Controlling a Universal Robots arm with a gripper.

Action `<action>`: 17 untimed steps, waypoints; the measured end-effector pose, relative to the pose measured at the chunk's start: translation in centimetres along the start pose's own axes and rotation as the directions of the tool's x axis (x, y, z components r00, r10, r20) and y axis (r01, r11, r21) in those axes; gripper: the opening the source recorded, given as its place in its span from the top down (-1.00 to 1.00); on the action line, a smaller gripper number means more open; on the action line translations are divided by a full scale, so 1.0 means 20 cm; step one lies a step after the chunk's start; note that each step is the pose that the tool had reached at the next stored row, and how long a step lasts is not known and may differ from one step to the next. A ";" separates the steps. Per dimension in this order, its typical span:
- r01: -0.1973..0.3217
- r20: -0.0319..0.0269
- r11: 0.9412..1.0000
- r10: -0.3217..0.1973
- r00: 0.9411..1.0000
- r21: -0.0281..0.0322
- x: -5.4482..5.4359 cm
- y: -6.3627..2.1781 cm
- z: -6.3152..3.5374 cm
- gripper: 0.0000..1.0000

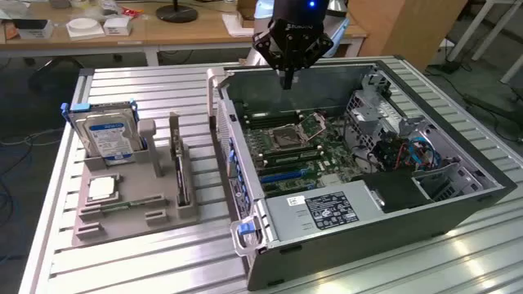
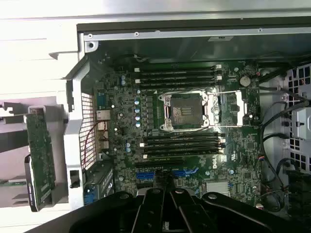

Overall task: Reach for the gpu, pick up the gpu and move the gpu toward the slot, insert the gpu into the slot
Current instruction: 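Reach for the gpu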

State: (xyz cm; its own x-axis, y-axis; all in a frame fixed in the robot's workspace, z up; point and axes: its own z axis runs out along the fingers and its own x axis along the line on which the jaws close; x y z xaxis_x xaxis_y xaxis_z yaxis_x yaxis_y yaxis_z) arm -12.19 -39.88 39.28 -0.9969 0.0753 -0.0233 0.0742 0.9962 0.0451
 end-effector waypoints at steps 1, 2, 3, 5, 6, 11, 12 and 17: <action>0.000 0.000 1.000 0.000 1.000 0.000 0.00 0.000 0.000 0.80; 0.000 0.000 1.000 0.000 1.000 0.000 0.00 0.000 0.000 0.80; 0.000 0.000 1.000 0.000 1.000 0.000 0.00 0.000 0.000 0.80; 0.000 0.000 1.000 0.000 1.000 0.000 0.00 0.000 0.000 0.80; 0.000 0.000 1.000 0.000 1.000 0.000 0.00 0.000 0.000 0.80; 0.000 0.000 1.000 0.000 1.000 0.000 0.02 -0.002 0.000 0.80; 0.000 0.000 1.000 0.000 1.000 0.000 0.03 -0.002 -0.001 0.80; 0.000 0.000 1.000 0.000 1.000 0.000 0.06 -0.005 -0.002 0.80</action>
State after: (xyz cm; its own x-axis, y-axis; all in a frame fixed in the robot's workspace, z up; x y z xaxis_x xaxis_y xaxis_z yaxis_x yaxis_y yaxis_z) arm -13.46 -39.89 39.28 -0.9969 0.0753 -0.0233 0.0742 0.9962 0.0451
